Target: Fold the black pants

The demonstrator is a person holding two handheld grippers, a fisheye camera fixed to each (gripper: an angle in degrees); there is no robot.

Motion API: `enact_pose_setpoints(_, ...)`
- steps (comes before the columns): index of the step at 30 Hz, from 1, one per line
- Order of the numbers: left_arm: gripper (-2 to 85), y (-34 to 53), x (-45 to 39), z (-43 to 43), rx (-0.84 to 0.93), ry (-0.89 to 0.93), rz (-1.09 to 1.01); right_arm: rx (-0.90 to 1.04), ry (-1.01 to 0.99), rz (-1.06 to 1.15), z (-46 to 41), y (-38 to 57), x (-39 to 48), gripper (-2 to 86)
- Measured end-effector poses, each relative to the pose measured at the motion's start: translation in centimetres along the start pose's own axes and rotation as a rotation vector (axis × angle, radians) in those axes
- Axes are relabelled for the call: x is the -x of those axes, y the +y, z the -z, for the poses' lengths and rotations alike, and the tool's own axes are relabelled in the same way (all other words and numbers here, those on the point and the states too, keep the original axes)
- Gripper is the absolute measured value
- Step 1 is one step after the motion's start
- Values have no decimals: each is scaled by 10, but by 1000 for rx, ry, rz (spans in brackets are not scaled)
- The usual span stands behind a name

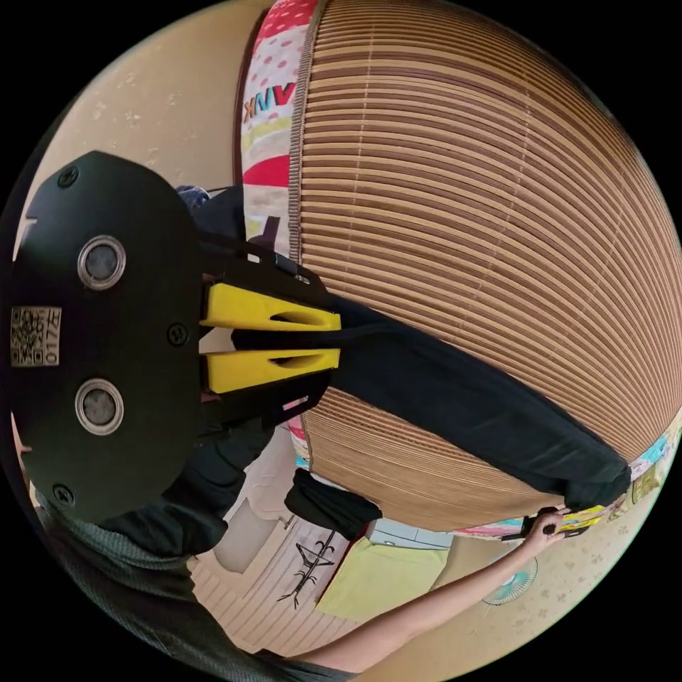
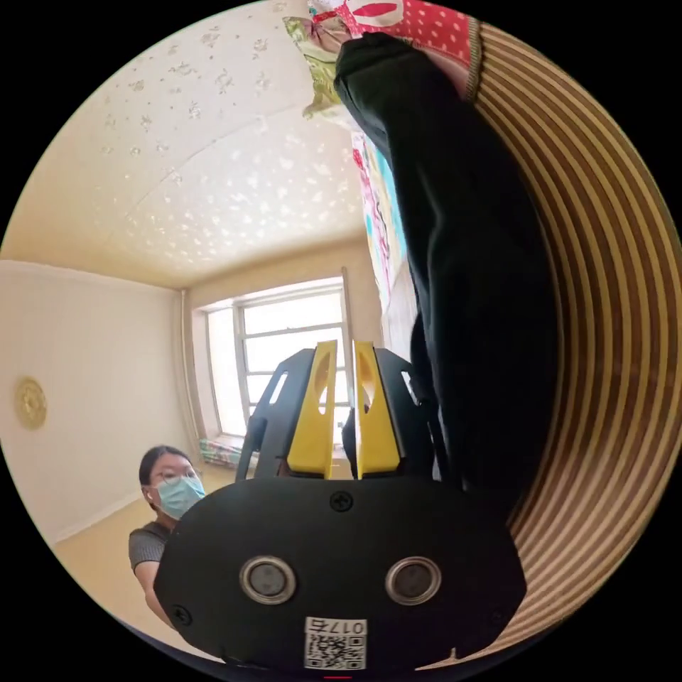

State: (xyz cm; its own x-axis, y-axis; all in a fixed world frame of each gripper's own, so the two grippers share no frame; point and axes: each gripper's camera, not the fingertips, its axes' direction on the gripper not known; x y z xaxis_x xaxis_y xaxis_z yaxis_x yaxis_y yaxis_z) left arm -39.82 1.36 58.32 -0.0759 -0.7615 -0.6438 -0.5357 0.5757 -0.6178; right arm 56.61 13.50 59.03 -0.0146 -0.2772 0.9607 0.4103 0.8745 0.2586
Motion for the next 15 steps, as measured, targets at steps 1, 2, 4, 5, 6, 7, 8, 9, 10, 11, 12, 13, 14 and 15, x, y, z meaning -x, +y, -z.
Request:
enact_pose_setpoints(1,8,-2,-4,4,9,-4,-33,38,51,-7,1,14,-2,54)
enact_pose_setpoints(2,3,-3,-6,7,19,3,-54,109,155,-21,3,41,-8,58)
enact_pose_setpoints(4,-5,-4,-15,21,39,100,-192,150,248,-36,11,78,-16,67)
enact_pose_setpoints(5,-6,-3,-16,26,41,182,-251,127,235,-30,20,97,-20,71)
enact_pose_setpoints(6,-7,-1,-16,36,50,408,-356,67,206,-33,31,109,-25,76)
enact_pose_setpoints(7,-8,0,-7,45,37,593,-386,27,195,-38,36,114,-28,78)
enact_pose_setpoints(8,-8,0,-1,47,30,653,-379,-45,183,-53,45,117,-35,81)
enact_pose_setpoints(9,-8,0,11,49,25,667,-328,-99,177,-56,49,115,-42,83)
enact_pose_setpoints(10,-9,0,24,49,35,562,-237,-119,179,-57,51,112,-45,81)
enact_pose_setpoints(11,-9,0,29,50,40,499,-190,-161,195,-55,51,104,-50,77)
enact_pose_setpoints(12,-9,-1,40,52,45,405,-100,-191,199,-39,50,94,-53,71)
enact_pose_setpoints(13,-9,-3,48,56,36,381,-33,-203,203,-33,49,89,-54,68)
enact_pose_setpoints(14,-9,-4,52,59,31,386,-8,-216,223,-28,45,79,-56,55)
enact_pose_setpoints(15,-9,-5,56,63,29,400,21,-233,239,-39,42,70,-58,42)
